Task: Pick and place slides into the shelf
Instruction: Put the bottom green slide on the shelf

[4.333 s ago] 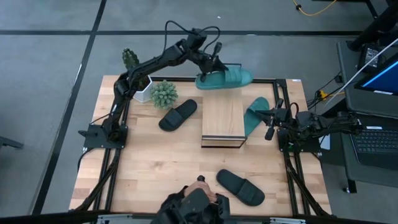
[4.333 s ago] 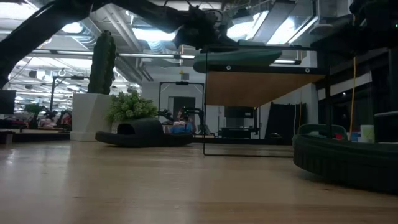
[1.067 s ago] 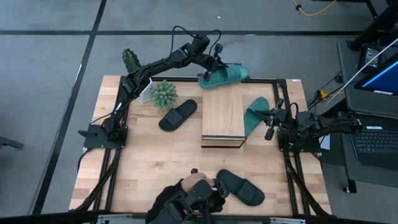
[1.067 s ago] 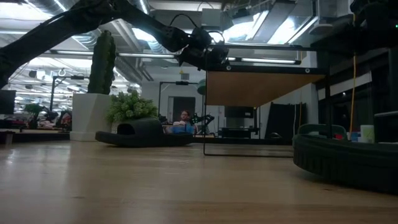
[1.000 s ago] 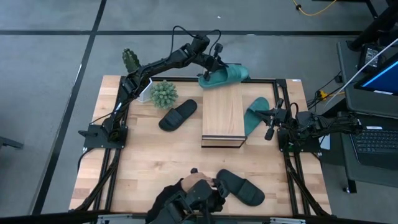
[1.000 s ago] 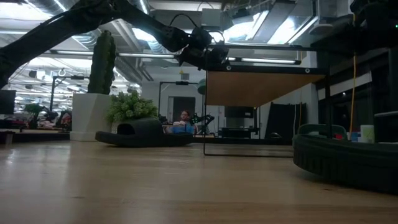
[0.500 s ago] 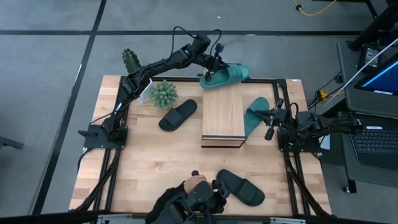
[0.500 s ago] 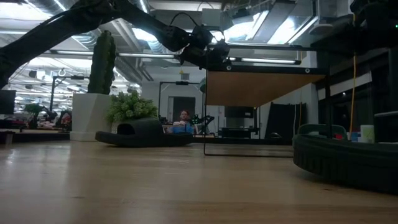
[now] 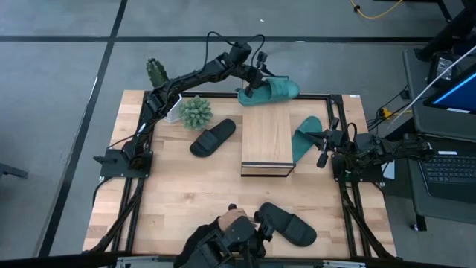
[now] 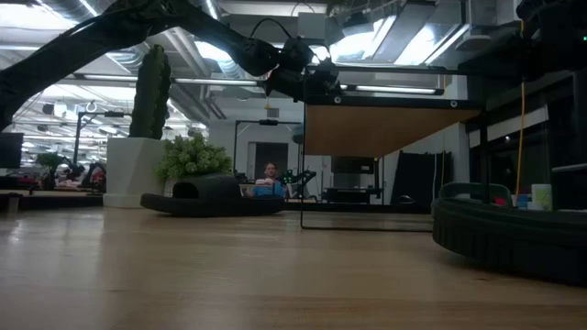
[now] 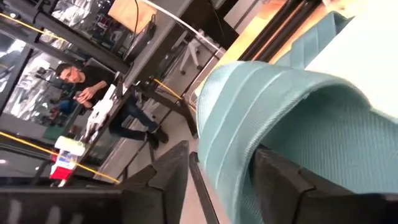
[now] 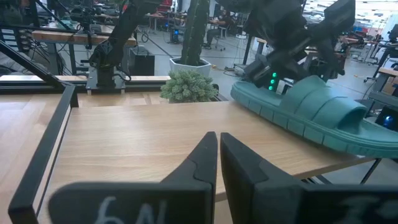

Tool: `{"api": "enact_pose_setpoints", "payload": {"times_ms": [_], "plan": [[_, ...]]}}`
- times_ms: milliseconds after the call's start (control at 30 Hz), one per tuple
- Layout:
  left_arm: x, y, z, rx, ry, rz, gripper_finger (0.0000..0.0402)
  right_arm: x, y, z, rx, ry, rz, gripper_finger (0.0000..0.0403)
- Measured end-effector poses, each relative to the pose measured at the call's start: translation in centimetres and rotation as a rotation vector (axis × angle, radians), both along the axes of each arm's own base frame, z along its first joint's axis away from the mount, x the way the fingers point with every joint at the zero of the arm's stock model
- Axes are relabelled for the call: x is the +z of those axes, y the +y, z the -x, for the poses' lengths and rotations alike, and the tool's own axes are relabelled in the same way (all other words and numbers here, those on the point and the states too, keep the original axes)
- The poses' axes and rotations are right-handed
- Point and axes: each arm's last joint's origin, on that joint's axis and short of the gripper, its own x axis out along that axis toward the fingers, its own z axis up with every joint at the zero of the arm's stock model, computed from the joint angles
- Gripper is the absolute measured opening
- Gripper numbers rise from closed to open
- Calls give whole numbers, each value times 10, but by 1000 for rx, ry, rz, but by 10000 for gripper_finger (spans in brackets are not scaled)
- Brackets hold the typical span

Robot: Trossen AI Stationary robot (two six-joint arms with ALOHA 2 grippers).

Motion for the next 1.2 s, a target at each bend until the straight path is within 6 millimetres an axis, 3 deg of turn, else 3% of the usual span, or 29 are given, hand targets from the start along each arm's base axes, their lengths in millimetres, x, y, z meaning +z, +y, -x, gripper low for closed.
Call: {"api": "enact_pose_setpoints", "payload": {"times_ms": [1200], "plan": [[-8, -1, 5, 68, 129, -38, 163, -3, 0, 0, -1, 22, -17, 23]]}}
